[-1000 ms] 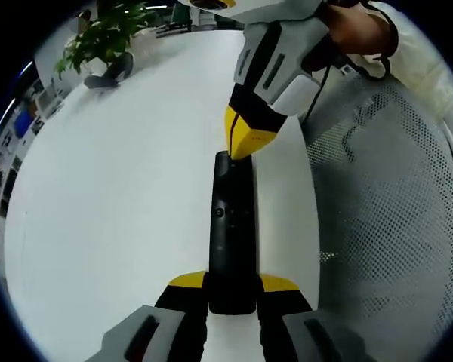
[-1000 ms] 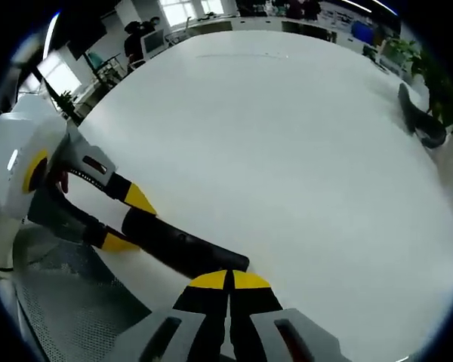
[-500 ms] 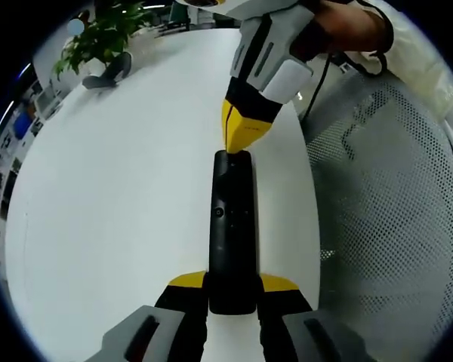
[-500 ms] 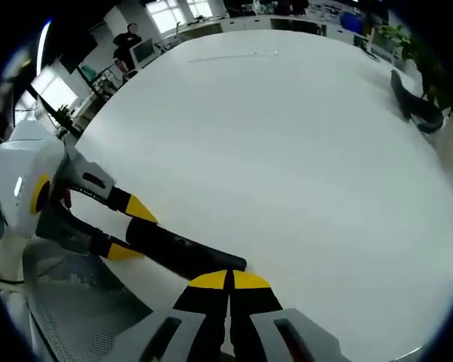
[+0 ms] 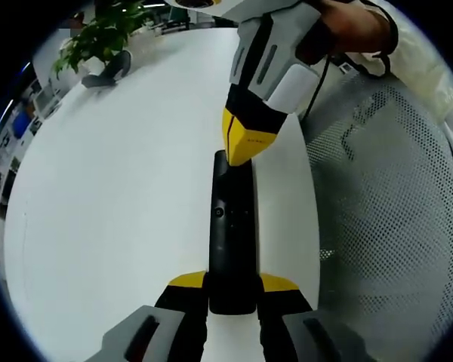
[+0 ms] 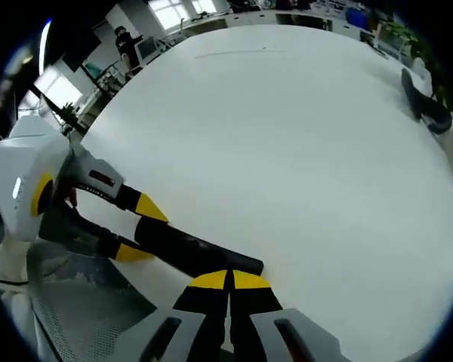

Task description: Press the specified remote control buttons in sequence, fully releasing each button before pressing the next.

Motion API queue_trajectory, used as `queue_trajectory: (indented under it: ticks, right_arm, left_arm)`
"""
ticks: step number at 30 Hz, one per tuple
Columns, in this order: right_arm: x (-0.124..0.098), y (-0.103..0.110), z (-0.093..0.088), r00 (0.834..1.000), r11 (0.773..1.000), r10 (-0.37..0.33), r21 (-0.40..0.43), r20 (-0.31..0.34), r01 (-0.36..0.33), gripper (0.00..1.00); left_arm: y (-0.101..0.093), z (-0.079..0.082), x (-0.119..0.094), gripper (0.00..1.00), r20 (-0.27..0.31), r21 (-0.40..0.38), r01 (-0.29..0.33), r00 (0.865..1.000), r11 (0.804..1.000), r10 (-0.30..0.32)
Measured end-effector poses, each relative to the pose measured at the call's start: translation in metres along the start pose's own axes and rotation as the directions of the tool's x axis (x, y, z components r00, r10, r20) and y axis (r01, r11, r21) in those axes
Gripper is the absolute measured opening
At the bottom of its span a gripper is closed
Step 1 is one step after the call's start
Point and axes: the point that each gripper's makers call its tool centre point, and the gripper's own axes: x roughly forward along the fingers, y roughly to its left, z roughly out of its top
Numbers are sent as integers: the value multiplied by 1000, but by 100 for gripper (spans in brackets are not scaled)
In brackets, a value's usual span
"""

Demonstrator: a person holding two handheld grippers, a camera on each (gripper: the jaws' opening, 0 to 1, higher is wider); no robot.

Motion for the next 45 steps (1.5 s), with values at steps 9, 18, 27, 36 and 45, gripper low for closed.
queue_trajectory:
  ticks: [9, 18, 27, 36, 45]
  right_arm:
    - [-1, -1, 0, 1000, 1000, -4, 1, -4, 4, 0]
    - [0, -1, 1, 999, 1000, -14, 16, -34, 15, 0]
    - [0, -3, 1, 999, 998, -14, 67, -33, 16, 0]
    - [-1, -1, 1, 1000, 997, -6, 80, 8, 5, 0]
    - [0, -1, 0, 1000, 992, 2, 123, -3, -2, 0]
  left_arm:
    - [0, 0, 0, 24, 3, -1, -5, 1000, 1000, 5]
    - [0, 0, 0, 24, 7, -3, -3, 1000, 1000, 3]
    - [0, 0, -1, 24, 12, -5, 3, 1000, 1000, -2]
    - [0, 0, 0, 24, -8, 0, -5, 1000, 1000, 5]
    - [0, 0, 0, 24, -17, 4, -11, 1000, 1000, 11]
